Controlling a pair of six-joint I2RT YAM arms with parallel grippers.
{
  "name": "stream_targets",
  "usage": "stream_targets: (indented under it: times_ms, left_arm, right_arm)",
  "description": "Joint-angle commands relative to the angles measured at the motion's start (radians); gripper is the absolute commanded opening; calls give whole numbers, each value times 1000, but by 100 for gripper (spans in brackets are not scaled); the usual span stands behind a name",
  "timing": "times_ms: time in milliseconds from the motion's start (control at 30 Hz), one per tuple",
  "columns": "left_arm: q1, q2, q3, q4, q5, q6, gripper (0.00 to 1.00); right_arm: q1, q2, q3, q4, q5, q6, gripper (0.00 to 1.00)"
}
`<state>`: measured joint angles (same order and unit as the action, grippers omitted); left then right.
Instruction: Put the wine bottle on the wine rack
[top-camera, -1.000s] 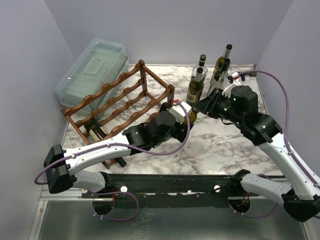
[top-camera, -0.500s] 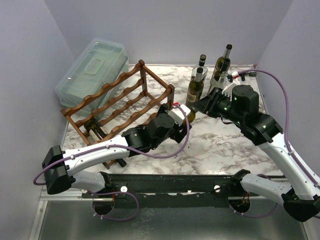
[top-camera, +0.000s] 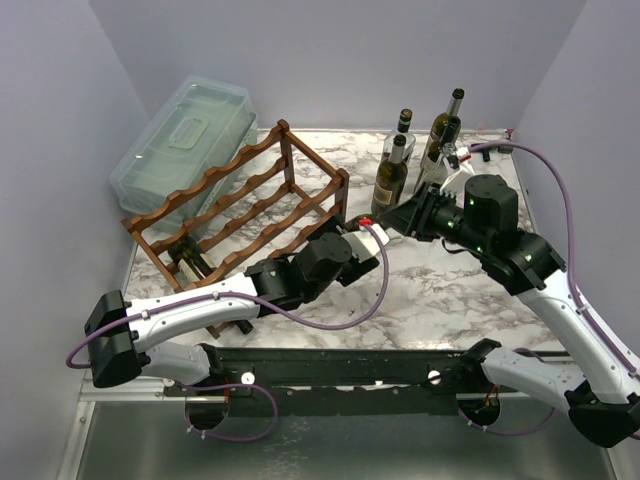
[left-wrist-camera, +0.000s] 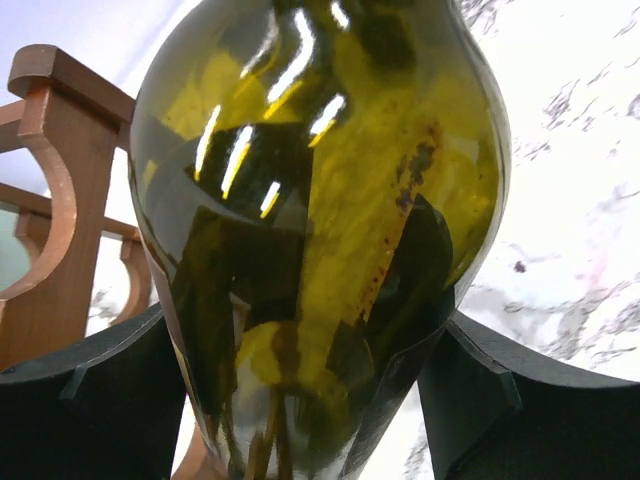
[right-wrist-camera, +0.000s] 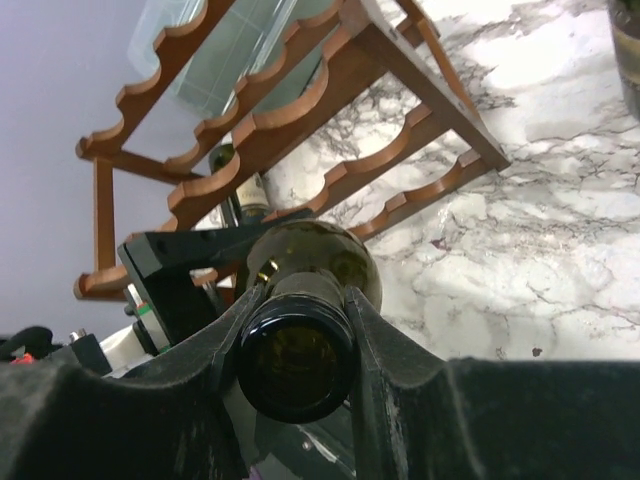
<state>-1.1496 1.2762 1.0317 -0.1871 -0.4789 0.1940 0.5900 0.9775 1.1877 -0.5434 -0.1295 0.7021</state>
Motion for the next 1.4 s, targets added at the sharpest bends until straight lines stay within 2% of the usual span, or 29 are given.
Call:
stream_targets:
  times_ms: [0,167,267,400,567,800,967,1133,1233,1367]
  left_arm:
    - [-27,-44,-20,-37,-132,189,0]
    - [-68,-21,29,-116,-165,296,0]
    - [-75,-33,67,-198,-149,324,0]
    - [-75,-75,28,-201,-100,427,0]
    - [-76,-63,-14,-198,-136,492,0]
    - [-78,-84,-73,-192,-112,518,0]
    - [-80,-114,-113,-179,-72,522,0]
    - [-86,-130,-140,-175,-29,529,0]
    - [-101,-131,-149,-174,-12,531,0]
    - [-115,-116,-153,-173,-4,530,0]
  right_arm:
    - [4,-26,4,-52,-63,-43,33]
    - [4,0,74,-206,10,-112,50]
    - [3,18,129,-283,-16,-155,63]
    - [3,38,175,-338,0,-193,74]
    - [4,56,182,-355,-41,-267,89]
    - [3,151,137,-472,-173,-412,89]
    - [4,140,48,-449,-316,-428,85]
    - [7,136,-17,-415,-468,-433,77]
    - [9,148,-32,-413,-489,-431,65]
    - [18,173,-69,-410,-528,-428,64]
